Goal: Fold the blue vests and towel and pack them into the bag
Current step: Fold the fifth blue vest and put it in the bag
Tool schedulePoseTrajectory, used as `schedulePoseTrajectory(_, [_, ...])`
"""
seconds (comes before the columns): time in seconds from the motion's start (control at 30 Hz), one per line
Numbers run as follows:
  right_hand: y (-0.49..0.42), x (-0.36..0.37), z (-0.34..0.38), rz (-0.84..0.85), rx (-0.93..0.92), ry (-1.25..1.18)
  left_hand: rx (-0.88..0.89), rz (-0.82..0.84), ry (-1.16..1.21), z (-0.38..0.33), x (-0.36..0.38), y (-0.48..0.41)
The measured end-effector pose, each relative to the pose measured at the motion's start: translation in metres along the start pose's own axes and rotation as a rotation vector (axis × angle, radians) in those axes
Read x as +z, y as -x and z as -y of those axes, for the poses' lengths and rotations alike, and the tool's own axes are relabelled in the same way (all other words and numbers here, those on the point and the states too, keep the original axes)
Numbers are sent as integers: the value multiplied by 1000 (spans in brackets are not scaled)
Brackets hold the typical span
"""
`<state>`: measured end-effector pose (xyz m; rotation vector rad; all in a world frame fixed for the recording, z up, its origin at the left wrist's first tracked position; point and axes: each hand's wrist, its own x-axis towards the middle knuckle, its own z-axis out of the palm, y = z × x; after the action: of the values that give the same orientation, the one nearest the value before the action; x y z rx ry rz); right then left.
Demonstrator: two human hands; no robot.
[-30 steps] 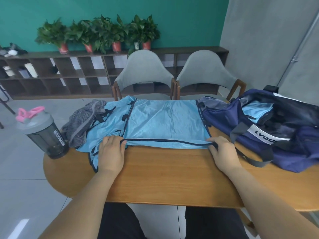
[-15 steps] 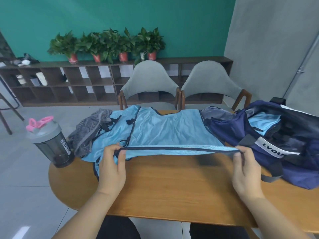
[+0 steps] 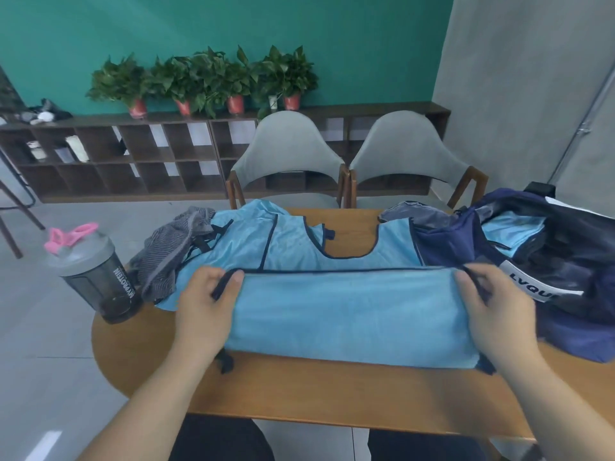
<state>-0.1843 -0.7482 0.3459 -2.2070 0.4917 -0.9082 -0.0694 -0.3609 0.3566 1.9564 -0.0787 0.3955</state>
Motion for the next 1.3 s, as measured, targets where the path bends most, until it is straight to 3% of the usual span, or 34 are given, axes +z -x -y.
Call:
schedulePoseTrajectory(0.17, [-49, 55, -31, 296, 109, 169, -282, 212, 82, 34, 47, -54])
schedulePoseTrajectory(0.23, [-42, 65, -43, 366, 116, 225, -225, 291, -8, 54, 54, -49])
schedulePoseTrajectory(0.4, [-7, 55, -48, 271, 27, 243, 1, 345, -220, 68, 36, -12])
schedulePoseTrajectory(0.5, [16, 39, -50, 307, -43, 258, 68, 381, -300, 69, 17, 12])
schedulePoseTrajectory(0.67, [23, 10, -45, 435, -5, 250, -31, 506, -281, 54, -10, 26])
schedulePoseTrajectory(0.73, [9, 3, -33, 434, -15, 262, -55, 484, -217, 43, -13, 13])
schedulePoseTrajectory(0.93, [-61, 36, -11, 298, 24, 227, -103, 174, -28, 14, 31, -67])
schedulePoseTrajectory(1.03, [-73, 75, -26, 362, 97, 245, -195, 221, 16, 18, 68, -76])
schedulePoseTrajectory(1.17, [-48, 96, -47, 387, 139, 340, -85, 312, -242, 52, 85, -49])
schedulePoseTrajectory(1.3, [-20, 83, -53, 285, 81, 357, 51, 236, -441, 71, 72, -18])
